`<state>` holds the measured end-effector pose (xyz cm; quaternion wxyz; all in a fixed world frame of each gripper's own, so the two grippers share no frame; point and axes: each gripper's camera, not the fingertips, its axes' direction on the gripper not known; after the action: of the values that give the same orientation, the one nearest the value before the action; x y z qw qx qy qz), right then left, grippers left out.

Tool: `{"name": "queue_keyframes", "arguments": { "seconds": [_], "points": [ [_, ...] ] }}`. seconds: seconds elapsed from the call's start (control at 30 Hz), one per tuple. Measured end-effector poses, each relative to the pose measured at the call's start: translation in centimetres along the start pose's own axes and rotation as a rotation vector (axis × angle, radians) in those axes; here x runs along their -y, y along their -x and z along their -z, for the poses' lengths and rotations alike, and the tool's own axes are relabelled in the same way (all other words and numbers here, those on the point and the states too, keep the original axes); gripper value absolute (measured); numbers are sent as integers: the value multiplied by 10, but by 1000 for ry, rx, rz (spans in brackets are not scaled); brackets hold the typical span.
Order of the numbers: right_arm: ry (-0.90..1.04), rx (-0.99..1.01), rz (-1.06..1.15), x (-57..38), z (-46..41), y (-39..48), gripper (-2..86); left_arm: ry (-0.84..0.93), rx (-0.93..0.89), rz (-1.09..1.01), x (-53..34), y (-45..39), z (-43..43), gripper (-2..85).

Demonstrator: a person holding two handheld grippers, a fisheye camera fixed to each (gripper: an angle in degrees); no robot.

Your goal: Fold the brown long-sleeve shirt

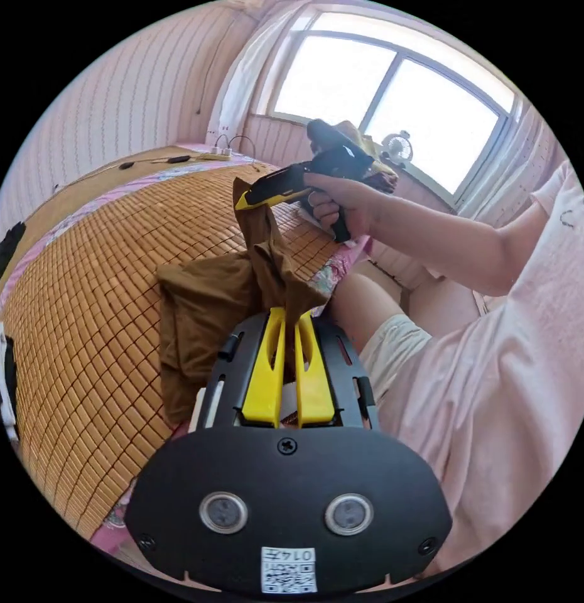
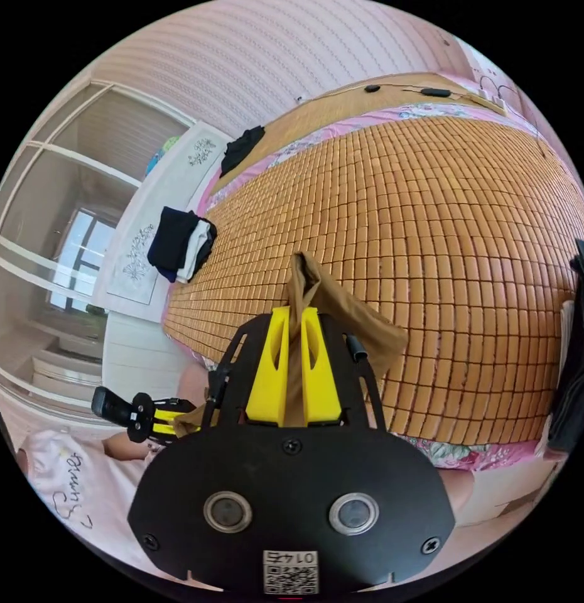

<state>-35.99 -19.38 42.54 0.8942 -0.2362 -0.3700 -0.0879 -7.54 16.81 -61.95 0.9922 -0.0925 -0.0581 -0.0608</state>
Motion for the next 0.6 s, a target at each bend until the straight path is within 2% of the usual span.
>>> {"name": "queue_keyframes", "arguments": {
  "seconds": [0.2, 0.27, 0.37, 0.5, 0.6],
  "points": [
    [155, -172, -67, 31, -89, 35, 44, 93, 94, 240, -15, 85, -20, 14],
    [132, -178, -44, 30, -94, 44, 59, 152, 120, 341, -23, 112, -30, 27],
    [113, -189, 74, 27, -96, 61, 71, 172, 107, 456, -35, 142, -30, 39],
    [136, -331, 228, 22, -110, 72, 85, 220, 124, 539, -42, 165, -20, 30],
    [204, -425, 340, 16, -135, 82, 129, 180, 142, 542, -36, 170, -6, 48]
  ]
}}
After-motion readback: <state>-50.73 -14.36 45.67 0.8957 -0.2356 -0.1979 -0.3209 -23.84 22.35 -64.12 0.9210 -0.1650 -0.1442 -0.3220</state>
